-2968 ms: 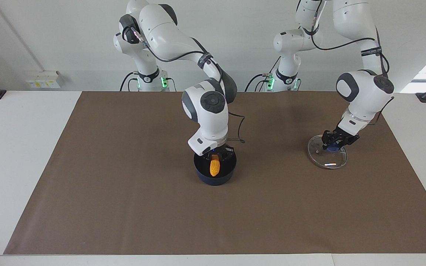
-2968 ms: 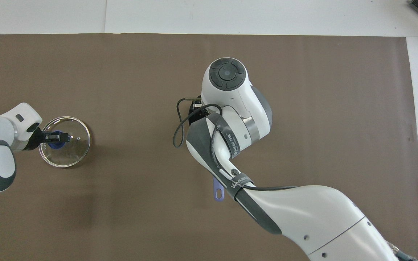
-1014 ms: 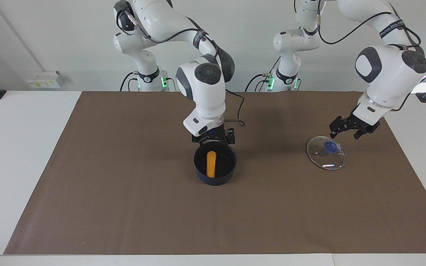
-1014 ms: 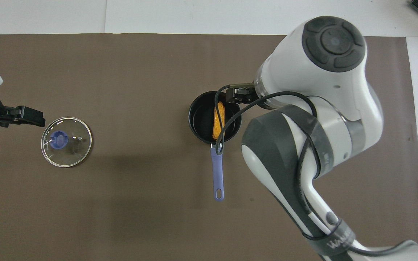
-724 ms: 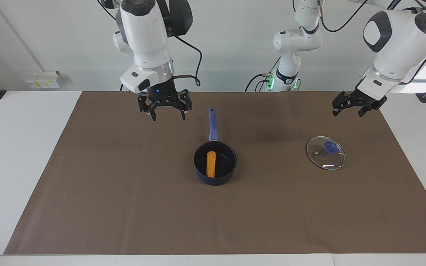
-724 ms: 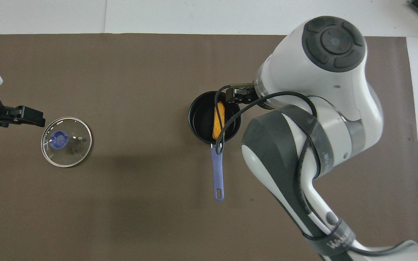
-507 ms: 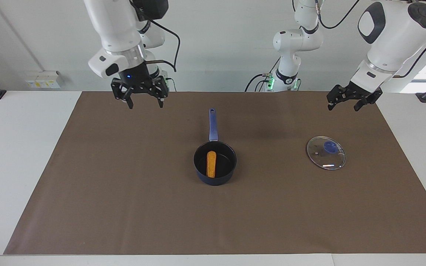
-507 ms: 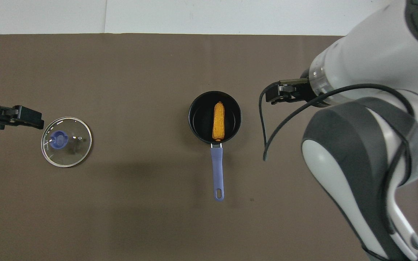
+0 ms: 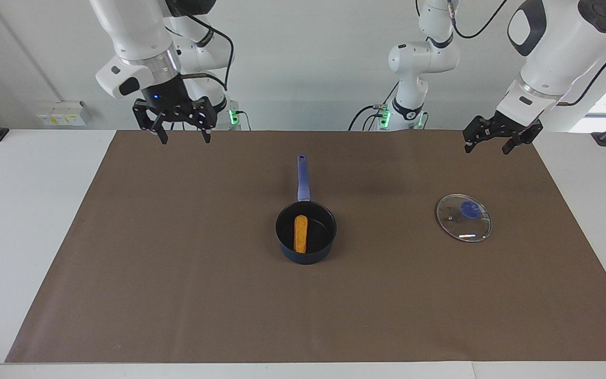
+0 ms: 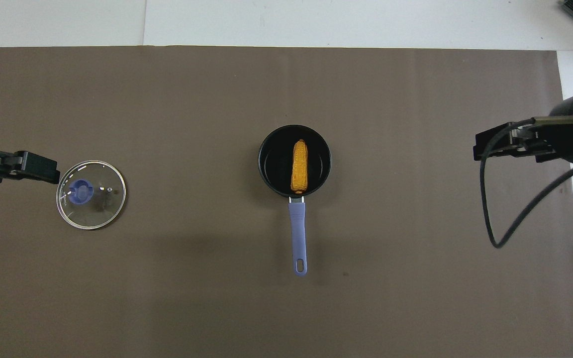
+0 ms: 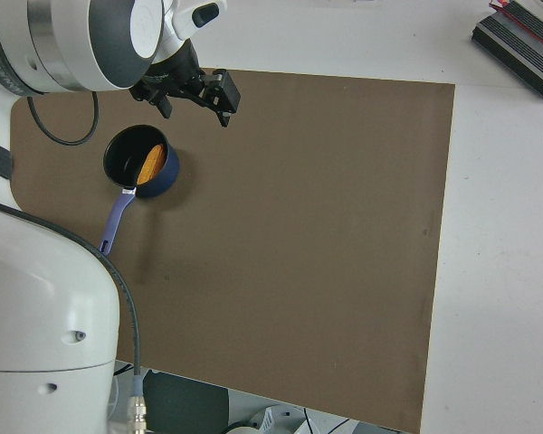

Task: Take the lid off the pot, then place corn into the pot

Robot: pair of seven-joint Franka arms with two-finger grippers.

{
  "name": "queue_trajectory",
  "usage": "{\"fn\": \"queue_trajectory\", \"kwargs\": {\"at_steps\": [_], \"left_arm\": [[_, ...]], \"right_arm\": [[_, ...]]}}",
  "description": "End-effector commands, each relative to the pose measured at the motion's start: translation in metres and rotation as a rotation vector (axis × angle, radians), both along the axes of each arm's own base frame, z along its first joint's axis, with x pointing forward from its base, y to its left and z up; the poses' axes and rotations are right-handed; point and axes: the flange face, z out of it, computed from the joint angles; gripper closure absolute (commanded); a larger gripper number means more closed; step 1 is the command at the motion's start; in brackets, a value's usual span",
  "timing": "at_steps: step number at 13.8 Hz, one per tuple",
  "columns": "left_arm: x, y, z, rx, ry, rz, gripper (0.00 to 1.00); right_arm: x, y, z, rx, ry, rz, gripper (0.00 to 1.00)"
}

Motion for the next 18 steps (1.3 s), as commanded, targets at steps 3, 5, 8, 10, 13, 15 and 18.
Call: {"fn": "queue_trajectory", "kwargs": {"at_steps": [3, 5, 8, 10, 13, 15, 18], "left_arm": [[-0.008, 0.005, 0.011, 0.007, 0.015, 0.003, 0.0], [-0.013, 0.007, 0.011, 0.008, 0.018, 0.004, 0.0], [-0.018, 0.008, 0.008, 0.01, 0.027, -0.005, 0.0], [-0.018, 0.008, 0.008, 0.009, 0.029, -0.014, 0.0], [-0.017, 0.006, 0.02, 0.01, 0.014, -0.055, 0.0], [-0.017, 0.005, 0.032, 0.009, 0.022, -0.059, 0.0], [-0.019, 0.0, 0.031, 0.003, 0.016, -0.064, 0.0]], "right_arm": [[-0.006, -0.033, -0.012, 0.024, 0.02, 0.05, 0.0], [-0.003, -0.037, -0.012, -0.001, -0.001, 0.064, 0.0], [-0.002, -0.041, -0.011, -0.036, -0.013, 0.081, 0.0], [-0.002, -0.04, -0.012, -0.041, -0.012, 0.095, 0.0], [-0.004, -0.041, -0.015, -0.074, -0.01, 0.116, 0.0], [-0.008, -0.042, -0.017, -0.091, -0.012, 0.136, 0.0], [-0.01, -0.04, -0.018, -0.055, -0.007, 0.097, 0.0]]}}
